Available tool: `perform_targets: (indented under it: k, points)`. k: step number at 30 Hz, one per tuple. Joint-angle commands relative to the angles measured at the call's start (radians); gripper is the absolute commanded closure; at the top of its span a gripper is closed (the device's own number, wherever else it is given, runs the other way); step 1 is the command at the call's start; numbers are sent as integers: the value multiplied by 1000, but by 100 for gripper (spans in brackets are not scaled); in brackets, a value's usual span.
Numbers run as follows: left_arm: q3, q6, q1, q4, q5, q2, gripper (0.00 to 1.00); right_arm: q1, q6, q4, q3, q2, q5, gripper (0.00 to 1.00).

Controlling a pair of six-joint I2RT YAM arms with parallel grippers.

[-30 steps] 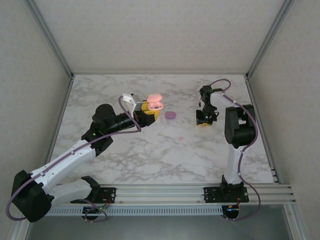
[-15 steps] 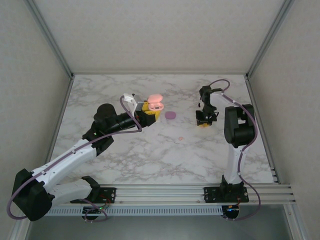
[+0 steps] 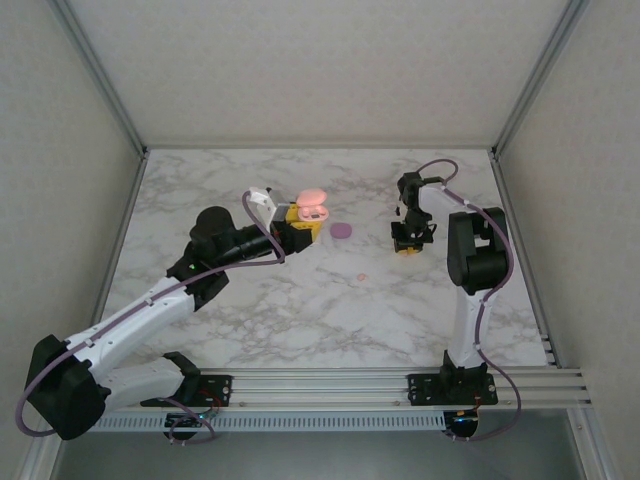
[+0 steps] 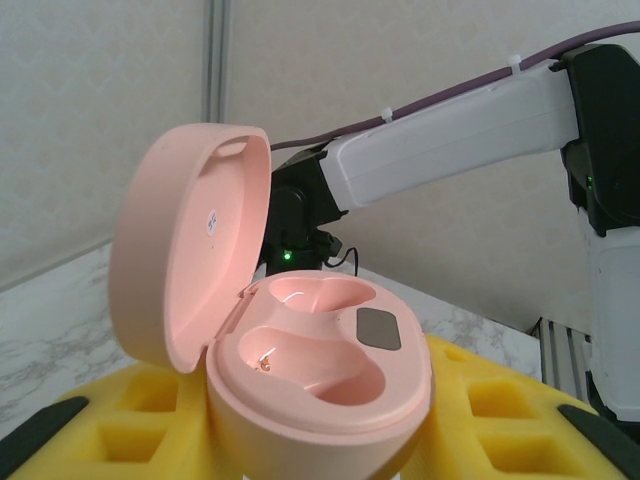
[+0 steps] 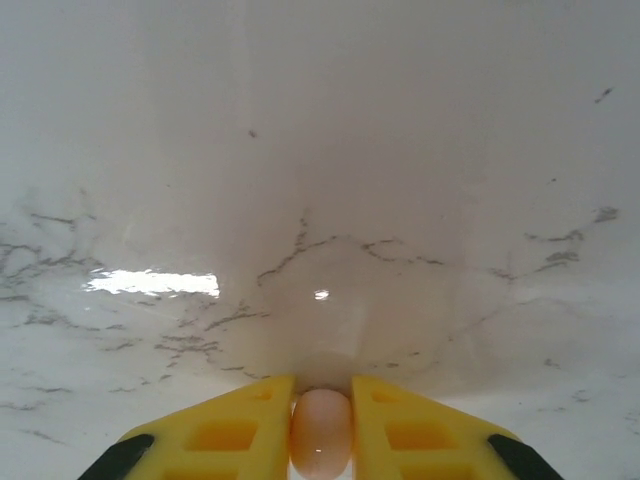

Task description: Insert the wireless bluetooth earbuds into the charging case

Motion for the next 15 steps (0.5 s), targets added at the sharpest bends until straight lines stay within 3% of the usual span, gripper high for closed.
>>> perform_targets:
  k: [1, 6, 15]
  points:
    - [26, -2, -9, 11, -10, -3, 75, 12, 26, -20, -8, -97, -100, 81]
    - [20, 13, -4, 1, -29, -6, 75, 11, 105, 25, -66, -286, -342, 82]
    - [4, 8, 60, -4, 8, -27, 75, 11, 297, 183, -118, -495, -996, 82]
